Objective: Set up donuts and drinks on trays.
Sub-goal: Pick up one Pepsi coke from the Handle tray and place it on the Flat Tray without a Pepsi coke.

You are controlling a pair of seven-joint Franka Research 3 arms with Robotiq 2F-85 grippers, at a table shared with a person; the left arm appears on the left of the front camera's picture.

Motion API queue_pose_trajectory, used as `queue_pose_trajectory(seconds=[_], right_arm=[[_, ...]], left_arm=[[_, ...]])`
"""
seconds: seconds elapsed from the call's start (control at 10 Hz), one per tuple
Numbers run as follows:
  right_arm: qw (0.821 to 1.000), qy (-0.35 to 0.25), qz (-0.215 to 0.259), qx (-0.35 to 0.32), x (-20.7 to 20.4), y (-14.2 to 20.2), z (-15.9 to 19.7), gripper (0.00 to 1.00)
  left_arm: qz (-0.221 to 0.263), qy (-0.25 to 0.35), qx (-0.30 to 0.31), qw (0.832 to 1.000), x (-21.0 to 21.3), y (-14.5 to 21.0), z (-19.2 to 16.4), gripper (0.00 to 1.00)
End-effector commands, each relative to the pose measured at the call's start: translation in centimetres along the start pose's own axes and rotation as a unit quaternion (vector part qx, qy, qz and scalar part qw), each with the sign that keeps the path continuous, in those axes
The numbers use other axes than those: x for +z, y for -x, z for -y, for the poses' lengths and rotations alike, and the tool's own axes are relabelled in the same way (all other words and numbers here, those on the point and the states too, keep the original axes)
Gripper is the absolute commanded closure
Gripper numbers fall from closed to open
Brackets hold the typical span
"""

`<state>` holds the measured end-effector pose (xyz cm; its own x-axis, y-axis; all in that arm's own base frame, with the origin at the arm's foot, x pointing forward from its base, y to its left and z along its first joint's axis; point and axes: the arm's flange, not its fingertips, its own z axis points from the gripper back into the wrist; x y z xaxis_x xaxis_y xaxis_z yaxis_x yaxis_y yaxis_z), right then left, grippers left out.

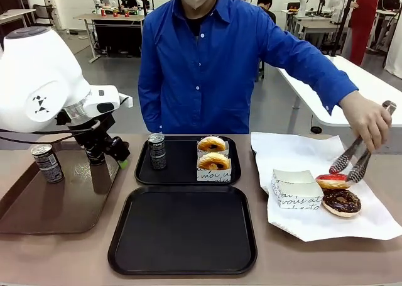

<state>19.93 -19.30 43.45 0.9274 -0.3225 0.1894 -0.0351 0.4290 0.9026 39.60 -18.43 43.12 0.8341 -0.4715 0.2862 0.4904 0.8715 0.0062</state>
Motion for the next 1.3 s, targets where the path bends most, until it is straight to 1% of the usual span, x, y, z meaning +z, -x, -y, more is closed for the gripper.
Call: queue_pose_trajectory(seconds=[0.0,0.4,0.5,0.7,0.9,1.0,1.2], right_arm=[[1.0,-0.009,0.003,0.006,0.0,-0.1,0.0,0.0],[1.0,-0.009,0.003,0.006,0.0,-0.1,0.0,0.0],[1.0,-0.009,0.003,0.006,0.0,-0.1,0.0,0.0],[1.0,-0.009,0.003,0.006,0.0,-0.1,0.0,0.0],[1.0,-0.009,0.003,0.006,0.0,-0.1,0.0,0.0],[1.0,-0.009,0.003,0.006,0.0,-0.1,0.0,0.0],[1.0,-0.009,0.003,0.006,0.0,-0.1,0.0,0.0]], left_arm=[[-0.007,-0.002,-0.003,1.0,0.0,-0.8,0.3,0.0],[0.0,0.001,-0.002,1.0,-0.1,-0.6,0.2,0.0],[0.002,-0.001,0.025,1.0,1.6,-1.6,-1.4,0.0],[0.027,0.017,0.096,0.995,5.1,-0.5,-6.0,0.0],[0.05,0.023,0.167,0.985,7.7,1.2,-10.5,0.0],[0.035,0.013,0.193,0.981,8.6,1.5,-12.8,0.0],[0.01,0.005,0.235,0.972,9.1,2.4,-16.1,0.0]])
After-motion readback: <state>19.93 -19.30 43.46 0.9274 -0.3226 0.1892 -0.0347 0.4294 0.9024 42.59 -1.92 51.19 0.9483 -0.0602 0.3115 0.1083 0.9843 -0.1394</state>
